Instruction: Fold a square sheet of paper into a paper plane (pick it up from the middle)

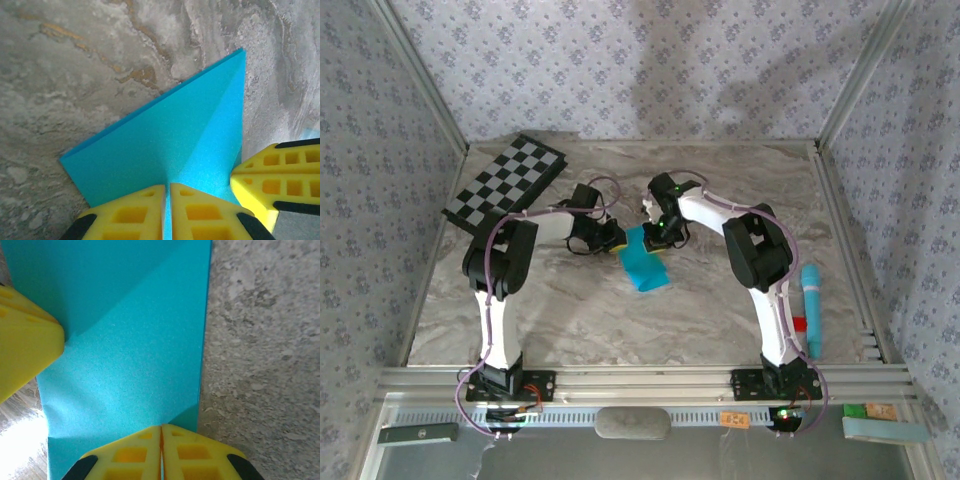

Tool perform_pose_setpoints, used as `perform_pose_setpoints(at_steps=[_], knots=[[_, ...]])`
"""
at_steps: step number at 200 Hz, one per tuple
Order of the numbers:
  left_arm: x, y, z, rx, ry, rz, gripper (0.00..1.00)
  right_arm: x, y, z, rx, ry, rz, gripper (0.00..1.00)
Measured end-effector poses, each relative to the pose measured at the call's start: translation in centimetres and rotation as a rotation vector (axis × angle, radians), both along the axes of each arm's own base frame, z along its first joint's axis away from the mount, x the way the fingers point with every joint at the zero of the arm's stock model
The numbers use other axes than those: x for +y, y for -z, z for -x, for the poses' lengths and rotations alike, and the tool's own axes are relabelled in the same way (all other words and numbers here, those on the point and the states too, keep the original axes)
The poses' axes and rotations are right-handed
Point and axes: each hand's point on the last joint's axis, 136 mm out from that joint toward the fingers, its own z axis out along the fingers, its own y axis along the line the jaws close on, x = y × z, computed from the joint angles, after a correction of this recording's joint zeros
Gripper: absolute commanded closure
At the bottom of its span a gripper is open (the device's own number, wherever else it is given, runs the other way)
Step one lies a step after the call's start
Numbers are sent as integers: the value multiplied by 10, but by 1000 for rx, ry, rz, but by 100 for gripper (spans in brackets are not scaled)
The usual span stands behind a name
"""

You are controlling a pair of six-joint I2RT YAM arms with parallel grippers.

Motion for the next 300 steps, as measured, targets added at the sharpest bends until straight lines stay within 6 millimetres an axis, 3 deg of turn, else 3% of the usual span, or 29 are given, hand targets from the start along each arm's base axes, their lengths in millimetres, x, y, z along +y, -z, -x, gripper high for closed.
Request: perform_pose_setpoints(at_steps=[65, 107, 148, 244, 272, 300], knots=[[-3, -9, 1, -1, -10, 11, 76, -2, 2, 0, 1, 29, -24, 91], [-15, -24, 39, 32, -47, 71, 80, -2, 3, 0, 5, 67, -32, 92], [-27, -11, 72, 105, -41, 79, 85, -2, 4, 1, 13, 110, -39, 92], [-12, -1, 89, 84, -3, 12, 86, -3, 4, 0, 17, 157, -48, 93], [-1, -17, 94, 59, -7, -25, 85, -3, 4, 0, 17, 161, -50, 93], [-10, -41, 88, -9, -4, 21, 85, -3, 4, 0, 20, 169, -50, 93]])
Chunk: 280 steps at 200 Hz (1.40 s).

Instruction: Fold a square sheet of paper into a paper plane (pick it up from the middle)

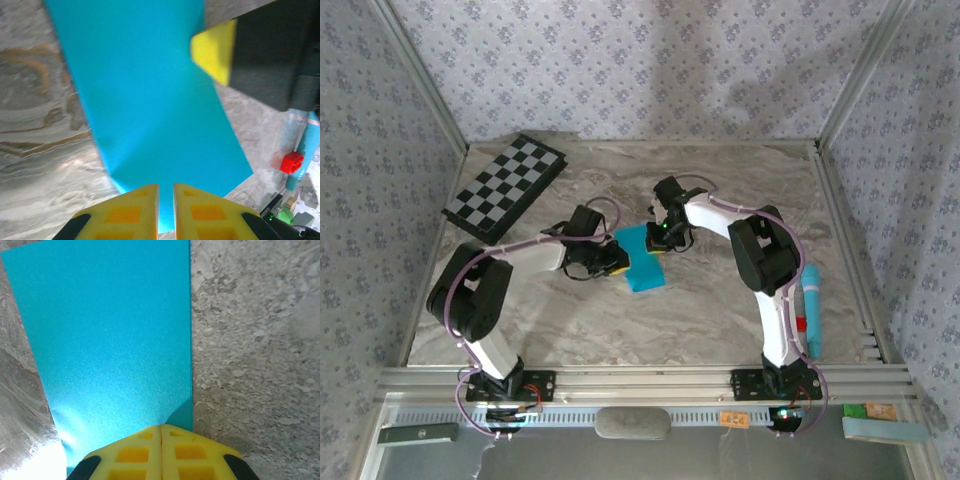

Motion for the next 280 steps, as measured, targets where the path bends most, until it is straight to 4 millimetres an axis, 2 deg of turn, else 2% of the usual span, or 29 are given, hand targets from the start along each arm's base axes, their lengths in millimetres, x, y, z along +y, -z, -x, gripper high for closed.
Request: perform_pose_setpoints(at_steps=[19, 56, 105, 151, 178, 207, 231, 252, 280], knots=[[-11, 5, 1, 7, 16, 6, 85, 0, 0, 0, 2, 5, -1, 93], [-19, 34, 14, 82, 39, -36, 86, 0, 1, 0, 2, 5, -1, 93], [-9, 45, 24, 95, 38, -56, 86, 0, 1, 1, 4, 22, -5, 93], [22, 39, 51, 128, 11, -98, 85, 0, 1, 1, 3, 33, -8, 93], [19, 20, 42, 83, -7, -69, 85, 0, 1, 1, 4, 40, -9, 93], [-2, 10, 21, 38, -6, -33, 85, 0, 1, 0, 9, 51, -11, 93], [-18, 24, 18, 58, 23, -44, 85, 0, 1, 0, 11, 55, -11, 93], [-16, 42, 29, 111, 37, -85, 85, 0, 1, 0, 11, 58, -12, 93], [-12, 45, 33, 98, 44, -77, 85, 0, 1, 0, 9, 63, -15, 93]])
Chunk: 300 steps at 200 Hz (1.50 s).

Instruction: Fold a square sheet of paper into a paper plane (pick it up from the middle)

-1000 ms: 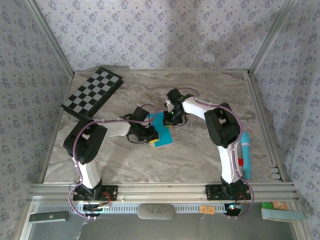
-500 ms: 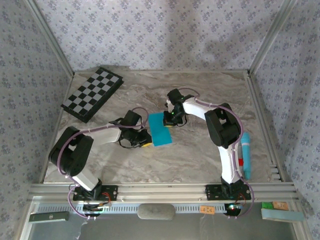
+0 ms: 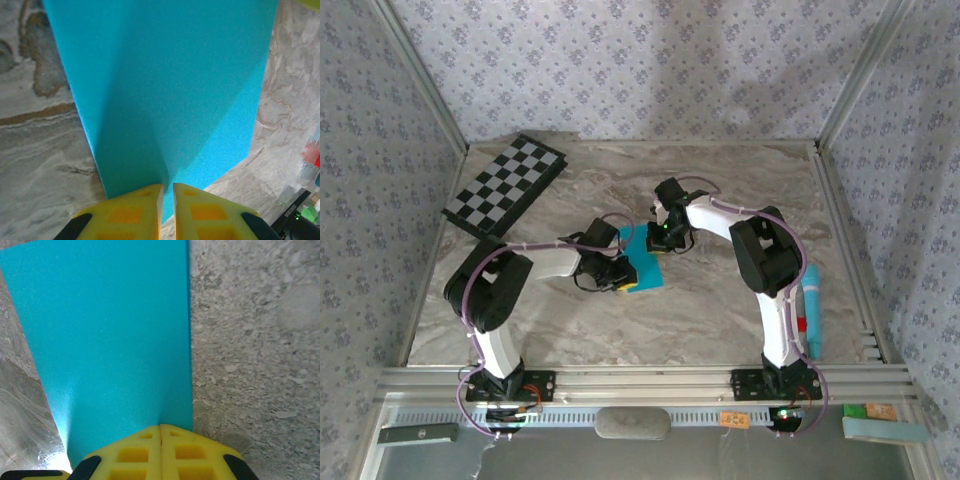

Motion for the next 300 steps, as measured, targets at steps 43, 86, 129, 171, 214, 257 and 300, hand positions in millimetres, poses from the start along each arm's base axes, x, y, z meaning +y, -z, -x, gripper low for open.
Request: perform_pose_setpoints(at_steps=[43, 86, 129, 171, 214, 257, 300], knots=[[29, -4, 25, 11, 12, -31, 83, 0, -2, 0, -7, 12, -13, 93], [48, -38, -2, -97, -70, -16, 74, 2, -7, -3, -23, 14, -36, 91], [27, -58, -51, -180, -137, 65, 69, -6, -28, -9, -75, 72, -72, 71], [13, -53, -80, -173, -194, 80, 68, -39, -53, -1, -120, 206, -136, 58], [14, -35, -94, -150, -228, 47, 72, -54, -26, 24, -32, 259, -119, 52], [18, -24, -109, -137, -281, 54, 75, -45, -23, 35, 1, 246, -145, 51], [21, -23, -119, -140, -321, 70, 76, -38, -24, 40, 13, 225, -160, 52]])
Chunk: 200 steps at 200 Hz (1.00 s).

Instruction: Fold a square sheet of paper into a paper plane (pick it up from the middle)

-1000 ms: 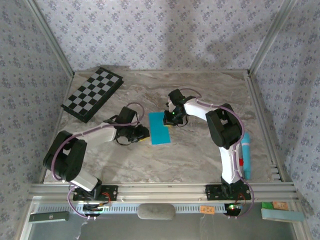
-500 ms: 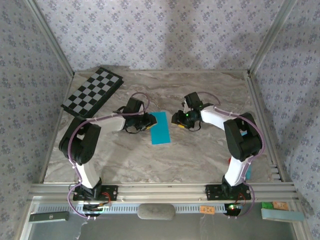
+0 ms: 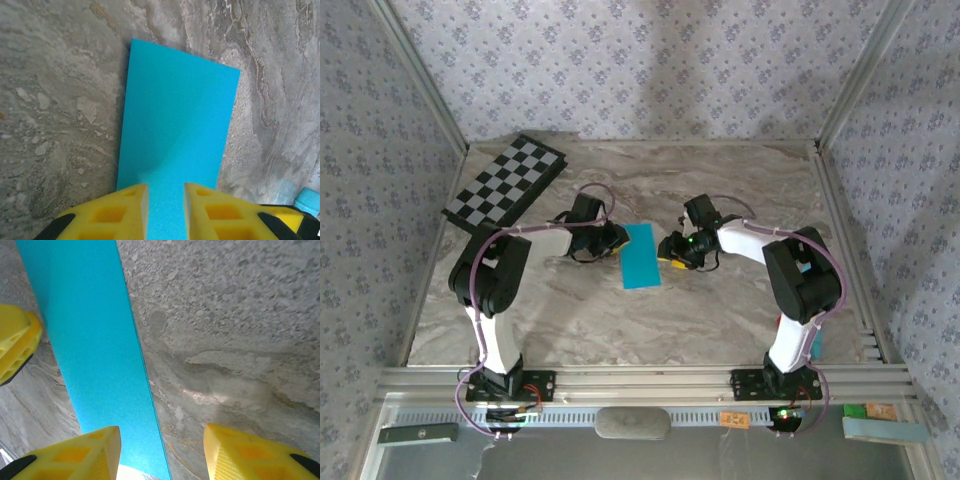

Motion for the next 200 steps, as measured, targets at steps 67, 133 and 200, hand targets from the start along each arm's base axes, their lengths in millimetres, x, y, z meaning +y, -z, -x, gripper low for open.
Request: perform_pose_setpoints(at_steps=[67, 133, 200], knots=[[2, 13, 0, 43, -17, -20, 80, 7, -1, 5, 13, -8, -13, 56], [3, 14, 0, 61, -37, -26, 80, 21, 0, 19, 34, -50, -35, 56], [5, 15, 0, 67, -40, -28, 80, 27, 0, 30, 58, -82, -46, 54]])
